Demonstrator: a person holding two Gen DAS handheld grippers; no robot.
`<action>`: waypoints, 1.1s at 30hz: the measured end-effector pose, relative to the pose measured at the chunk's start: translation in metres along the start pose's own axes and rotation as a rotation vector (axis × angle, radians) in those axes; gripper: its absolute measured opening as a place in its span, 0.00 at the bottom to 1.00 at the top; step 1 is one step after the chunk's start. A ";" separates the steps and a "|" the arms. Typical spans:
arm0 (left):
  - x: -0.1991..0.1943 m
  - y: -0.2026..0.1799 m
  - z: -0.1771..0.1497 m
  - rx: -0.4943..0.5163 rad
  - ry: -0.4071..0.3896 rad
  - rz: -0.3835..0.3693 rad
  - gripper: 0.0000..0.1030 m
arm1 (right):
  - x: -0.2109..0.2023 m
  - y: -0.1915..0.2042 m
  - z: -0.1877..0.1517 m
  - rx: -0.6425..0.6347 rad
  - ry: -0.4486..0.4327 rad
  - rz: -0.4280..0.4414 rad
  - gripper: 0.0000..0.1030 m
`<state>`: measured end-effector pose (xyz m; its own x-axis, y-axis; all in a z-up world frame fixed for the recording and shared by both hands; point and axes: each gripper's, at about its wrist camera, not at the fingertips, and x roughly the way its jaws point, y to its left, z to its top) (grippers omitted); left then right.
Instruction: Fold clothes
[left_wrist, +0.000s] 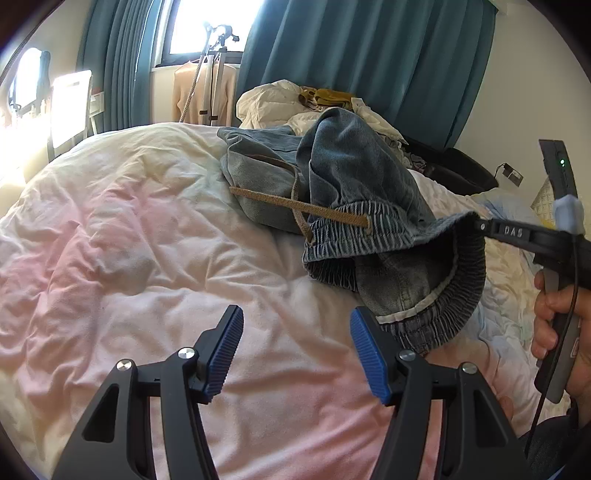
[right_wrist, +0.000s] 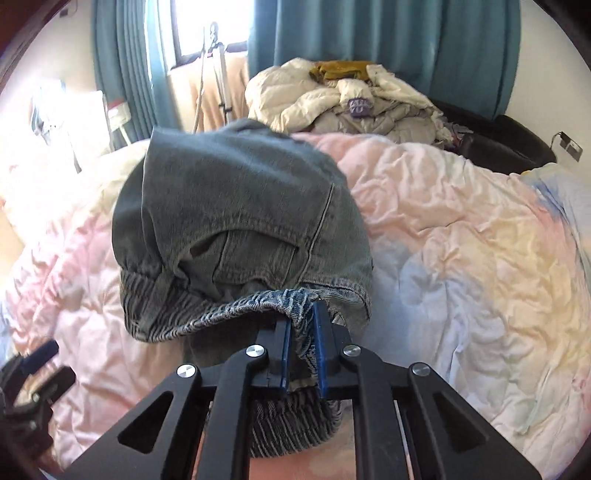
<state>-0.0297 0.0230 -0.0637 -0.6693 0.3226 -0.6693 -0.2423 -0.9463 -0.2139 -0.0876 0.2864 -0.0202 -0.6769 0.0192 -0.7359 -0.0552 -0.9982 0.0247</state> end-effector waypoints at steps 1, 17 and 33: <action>0.001 -0.001 -0.001 0.004 0.000 0.001 0.61 | -0.008 -0.006 0.005 0.033 -0.047 -0.003 0.09; 0.065 -0.074 0.000 0.107 0.082 -0.057 0.61 | -0.039 -0.130 0.040 0.404 -0.400 -0.245 0.05; 0.159 -0.115 0.011 0.104 0.122 -0.072 0.60 | 0.024 -0.179 0.016 0.481 -0.305 -0.263 0.06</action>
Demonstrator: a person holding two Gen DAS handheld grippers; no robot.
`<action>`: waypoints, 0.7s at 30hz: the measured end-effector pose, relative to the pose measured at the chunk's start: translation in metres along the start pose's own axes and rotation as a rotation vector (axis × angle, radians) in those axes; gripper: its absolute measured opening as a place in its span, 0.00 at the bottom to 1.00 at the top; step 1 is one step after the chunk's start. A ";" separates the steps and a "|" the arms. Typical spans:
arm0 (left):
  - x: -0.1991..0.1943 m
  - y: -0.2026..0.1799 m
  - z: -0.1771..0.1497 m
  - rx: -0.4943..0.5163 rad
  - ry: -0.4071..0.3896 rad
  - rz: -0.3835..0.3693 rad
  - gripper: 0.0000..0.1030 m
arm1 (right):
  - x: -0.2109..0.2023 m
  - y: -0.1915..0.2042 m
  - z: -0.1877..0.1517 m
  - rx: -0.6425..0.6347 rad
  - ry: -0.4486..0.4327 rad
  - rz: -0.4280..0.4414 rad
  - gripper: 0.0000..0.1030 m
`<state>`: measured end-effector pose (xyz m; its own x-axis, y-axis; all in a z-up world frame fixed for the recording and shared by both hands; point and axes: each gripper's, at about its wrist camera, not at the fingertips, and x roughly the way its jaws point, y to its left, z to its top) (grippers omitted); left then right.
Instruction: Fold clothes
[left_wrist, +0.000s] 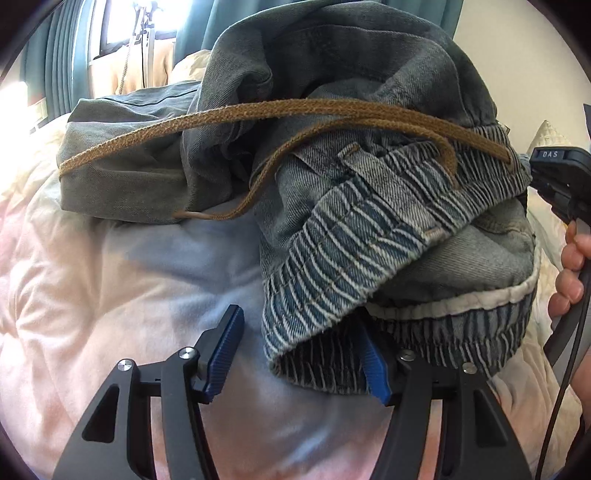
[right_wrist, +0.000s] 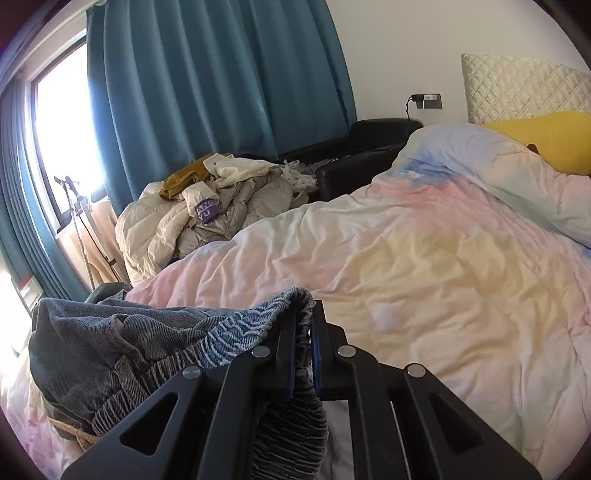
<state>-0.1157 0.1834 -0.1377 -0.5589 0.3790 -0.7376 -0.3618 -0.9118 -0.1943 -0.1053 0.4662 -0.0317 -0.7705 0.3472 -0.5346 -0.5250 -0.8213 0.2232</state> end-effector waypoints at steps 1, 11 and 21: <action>0.003 0.000 0.001 -0.003 0.000 -0.004 0.59 | 0.004 -0.001 -0.002 0.000 0.009 0.001 0.06; 0.008 0.000 -0.002 -0.009 -0.030 0.022 0.26 | 0.012 -0.004 -0.013 -0.002 0.038 0.001 0.06; -0.022 0.010 -0.008 -0.052 -0.062 0.026 0.10 | -0.004 0.008 -0.017 -0.064 0.029 -0.011 0.06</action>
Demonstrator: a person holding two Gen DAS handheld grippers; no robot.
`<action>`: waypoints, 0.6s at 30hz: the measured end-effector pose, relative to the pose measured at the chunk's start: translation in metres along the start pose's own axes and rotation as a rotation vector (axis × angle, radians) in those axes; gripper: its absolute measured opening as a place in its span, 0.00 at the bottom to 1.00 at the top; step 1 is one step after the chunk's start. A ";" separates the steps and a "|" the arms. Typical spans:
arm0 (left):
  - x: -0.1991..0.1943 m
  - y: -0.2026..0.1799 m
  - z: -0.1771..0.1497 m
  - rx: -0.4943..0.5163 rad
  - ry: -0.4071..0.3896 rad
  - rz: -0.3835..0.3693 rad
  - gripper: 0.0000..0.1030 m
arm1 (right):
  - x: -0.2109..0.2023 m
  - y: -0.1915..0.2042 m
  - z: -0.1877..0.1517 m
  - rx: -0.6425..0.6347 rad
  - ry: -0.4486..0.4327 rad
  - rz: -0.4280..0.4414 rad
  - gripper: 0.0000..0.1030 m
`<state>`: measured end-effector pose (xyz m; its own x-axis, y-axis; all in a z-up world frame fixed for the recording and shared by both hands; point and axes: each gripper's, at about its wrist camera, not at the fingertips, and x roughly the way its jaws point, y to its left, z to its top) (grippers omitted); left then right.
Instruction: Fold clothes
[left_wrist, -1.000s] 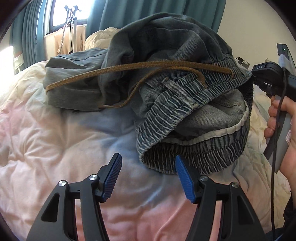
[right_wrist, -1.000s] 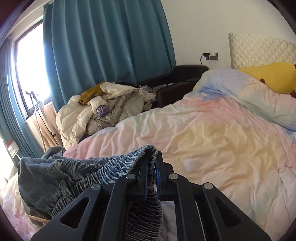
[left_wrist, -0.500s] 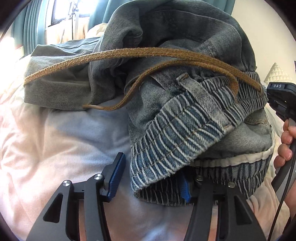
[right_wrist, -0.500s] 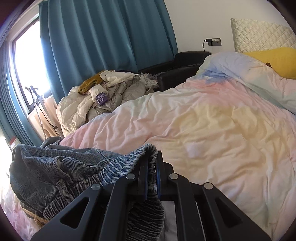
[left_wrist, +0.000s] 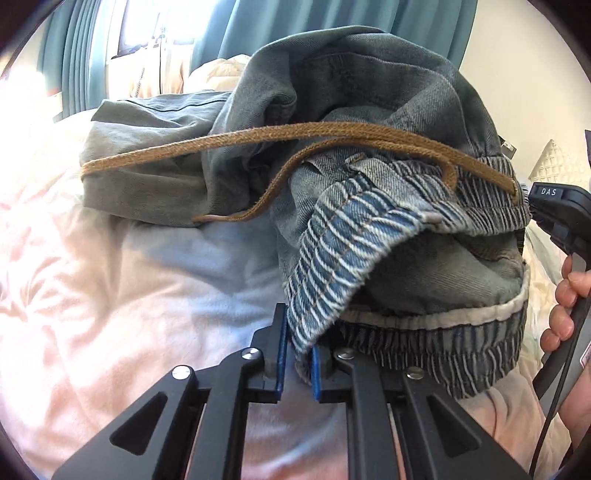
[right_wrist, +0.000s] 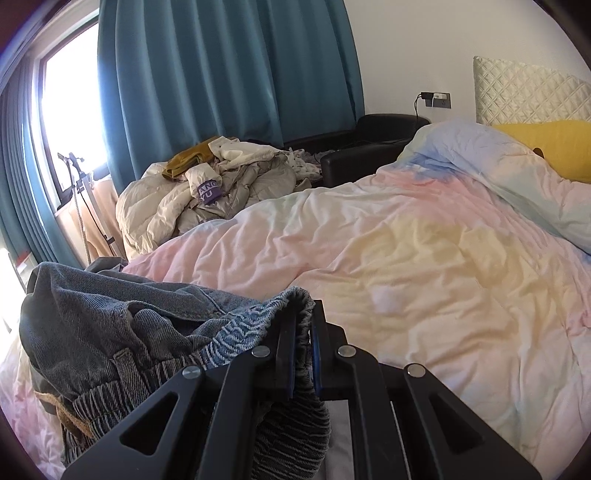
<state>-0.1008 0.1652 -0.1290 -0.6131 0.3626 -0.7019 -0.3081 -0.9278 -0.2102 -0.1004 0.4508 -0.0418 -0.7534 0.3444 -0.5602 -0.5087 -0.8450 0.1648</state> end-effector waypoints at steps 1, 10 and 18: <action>-0.003 0.001 -0.001 0.000 -0.005 0.002 0.10 | -0.001 0.001 0.000 -0.007 0.000 -0.002 0.06; -0.020 -0.002 -0.004 0.017 -0.039 -0.005 0.07 | -0.020 0.007 0.004 -0.006 -0.043 0.065 0.05; -0.067 -0.033 0.007 0.091 -0.132 -0.167 0.00 | -0.018 0.002 0.067 -0.071 -0.150 0.125 0.05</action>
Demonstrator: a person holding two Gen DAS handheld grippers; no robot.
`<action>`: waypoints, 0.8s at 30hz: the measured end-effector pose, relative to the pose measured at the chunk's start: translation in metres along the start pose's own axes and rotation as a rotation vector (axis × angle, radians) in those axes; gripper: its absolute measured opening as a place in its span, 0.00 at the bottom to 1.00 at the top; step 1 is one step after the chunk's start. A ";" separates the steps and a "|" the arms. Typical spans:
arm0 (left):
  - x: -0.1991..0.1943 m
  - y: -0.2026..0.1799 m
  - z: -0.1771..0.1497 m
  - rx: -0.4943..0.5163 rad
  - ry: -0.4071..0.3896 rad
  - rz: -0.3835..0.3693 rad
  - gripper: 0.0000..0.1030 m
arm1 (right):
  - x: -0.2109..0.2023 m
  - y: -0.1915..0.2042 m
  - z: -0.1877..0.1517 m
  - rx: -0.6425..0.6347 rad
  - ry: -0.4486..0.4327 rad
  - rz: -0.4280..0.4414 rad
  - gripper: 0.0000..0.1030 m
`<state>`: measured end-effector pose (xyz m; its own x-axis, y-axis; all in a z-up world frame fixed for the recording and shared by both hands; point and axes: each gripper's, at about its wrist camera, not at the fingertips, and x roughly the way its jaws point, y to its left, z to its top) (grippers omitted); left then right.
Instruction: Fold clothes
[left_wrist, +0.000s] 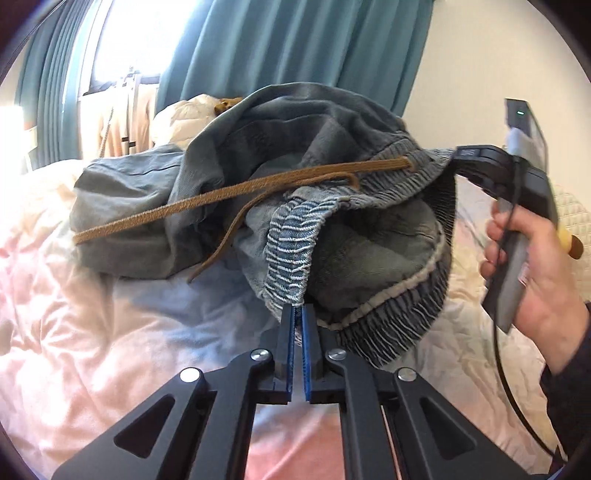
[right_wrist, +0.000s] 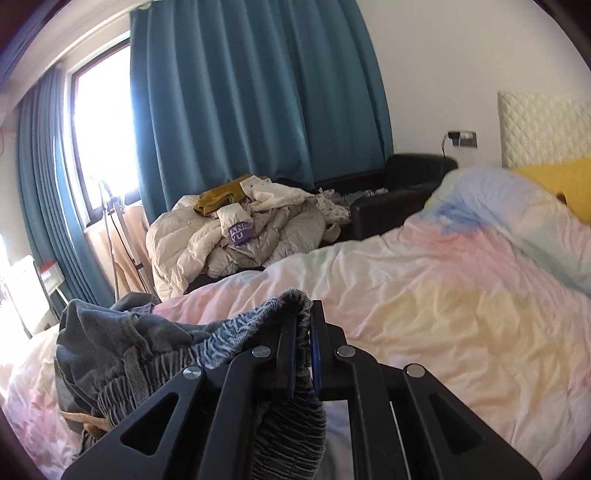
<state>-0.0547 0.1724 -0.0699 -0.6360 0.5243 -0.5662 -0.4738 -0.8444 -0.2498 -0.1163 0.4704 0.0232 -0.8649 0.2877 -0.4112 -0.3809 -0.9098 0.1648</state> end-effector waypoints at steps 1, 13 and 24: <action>-0.001 -0.008 0.003 0.011 -0.009 -0.028 0.00 | 0.007 -0.003 0.012 -0.014 -0.002 0.003 0.05; 0.084 -0.055 0.044 0.105 -0.016 -0.090 0.00 | 0.166 -0.048 0.102 -0.118 0.074 -0.090 0.05; 0.130 -0.017 0.041 -0.021 0.101 -0.013 0.00 | 0.293 -0.090 0.017 -0.068 0.235 -0.137 0.09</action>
<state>-0.1538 0.2594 -0.1070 -0.5648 0.5225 -0.6388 -0.4681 -0.8403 -0.2734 -0.3413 0.6416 -0.0973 -0.7042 0.3399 -0.6233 -0.4597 -0.8874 0.0355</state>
